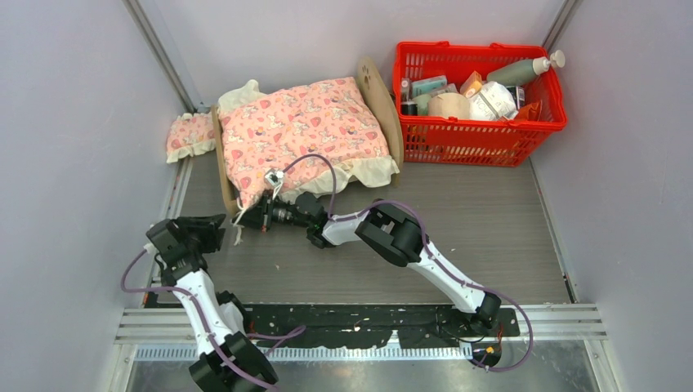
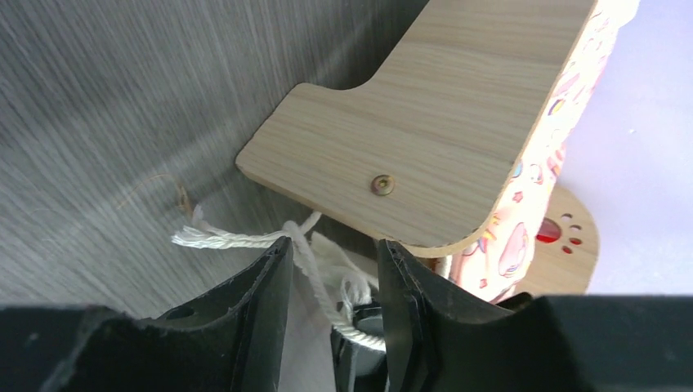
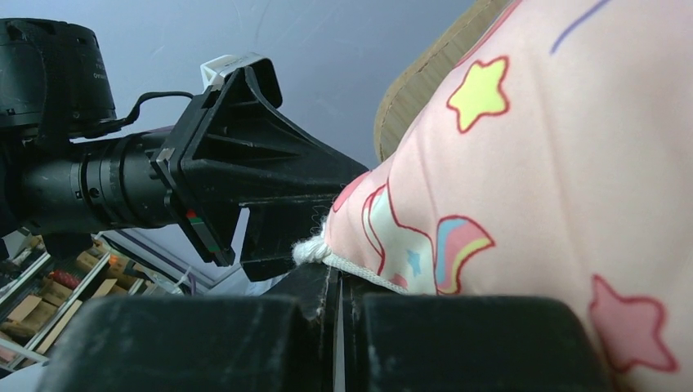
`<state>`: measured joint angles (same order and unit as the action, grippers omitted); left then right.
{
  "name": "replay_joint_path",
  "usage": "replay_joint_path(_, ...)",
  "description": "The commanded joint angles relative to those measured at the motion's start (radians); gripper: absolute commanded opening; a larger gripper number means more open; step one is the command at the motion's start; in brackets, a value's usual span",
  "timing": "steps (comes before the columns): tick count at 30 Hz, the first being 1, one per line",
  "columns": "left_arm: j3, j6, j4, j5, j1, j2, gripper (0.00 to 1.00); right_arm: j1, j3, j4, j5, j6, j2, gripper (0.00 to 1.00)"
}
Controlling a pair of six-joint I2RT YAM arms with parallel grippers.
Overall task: Set up the pet bed
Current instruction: Tie the ropes to the bed frame.
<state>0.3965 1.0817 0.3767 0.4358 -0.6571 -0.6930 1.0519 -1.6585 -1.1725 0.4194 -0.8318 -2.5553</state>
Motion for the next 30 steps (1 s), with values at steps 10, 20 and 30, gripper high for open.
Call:
replay_joint_path(10,-0.077,0.222,-0.216,0.171,-0.042,-0.075,0.44,-0.001,-0.042,-0.050,0.019,0.025,0.000,0.05)
replay_joint_path(20,-0.082,0.238,-0.251,0.186,-0.042,-0.089,0.39,-0.001,-0.037,-0.089,0.037,0.014,-0.004,0.05)
replay_joint_path(30,0.094,-0.016,0.029,0.111,-0.085,-0.063,0.37,-0.002,-0.019,-0.116,0.056,0.025,0.000,0.05)
